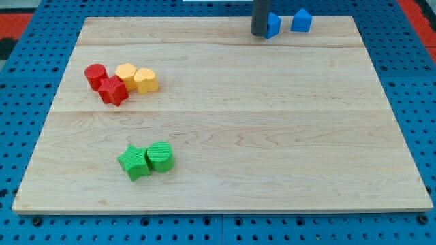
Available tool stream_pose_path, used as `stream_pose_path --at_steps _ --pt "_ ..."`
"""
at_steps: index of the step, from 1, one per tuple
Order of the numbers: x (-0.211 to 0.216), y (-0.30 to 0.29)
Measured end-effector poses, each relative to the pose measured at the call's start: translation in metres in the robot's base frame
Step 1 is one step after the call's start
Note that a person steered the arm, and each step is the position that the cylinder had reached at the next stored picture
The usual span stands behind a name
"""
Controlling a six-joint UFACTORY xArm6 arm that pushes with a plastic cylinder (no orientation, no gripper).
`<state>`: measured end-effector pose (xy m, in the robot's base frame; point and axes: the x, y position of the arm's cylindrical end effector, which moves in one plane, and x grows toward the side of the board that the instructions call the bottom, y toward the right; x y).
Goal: Push green blocks towards blue blocks
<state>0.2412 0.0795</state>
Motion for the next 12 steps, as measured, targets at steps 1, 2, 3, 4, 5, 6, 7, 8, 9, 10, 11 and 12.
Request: stream_pose_path --at_steps 1,2,3,4,5,6,7,8,9,10,11,12 --pt "0.078 0.006" --pt "0.179 0.001" --pt "0.286 -0.028" --pt "0.377 -0.081" --pt "0.375 -0.171" --pt "0.331 -0.258" --pt "0.325 -0.278" --pt "0.326 -0.248" --pt "0.305 -0.23" --pt "0.287 -0.202" --pt "0.272 -0.171" --pt "0.252 -0.138"
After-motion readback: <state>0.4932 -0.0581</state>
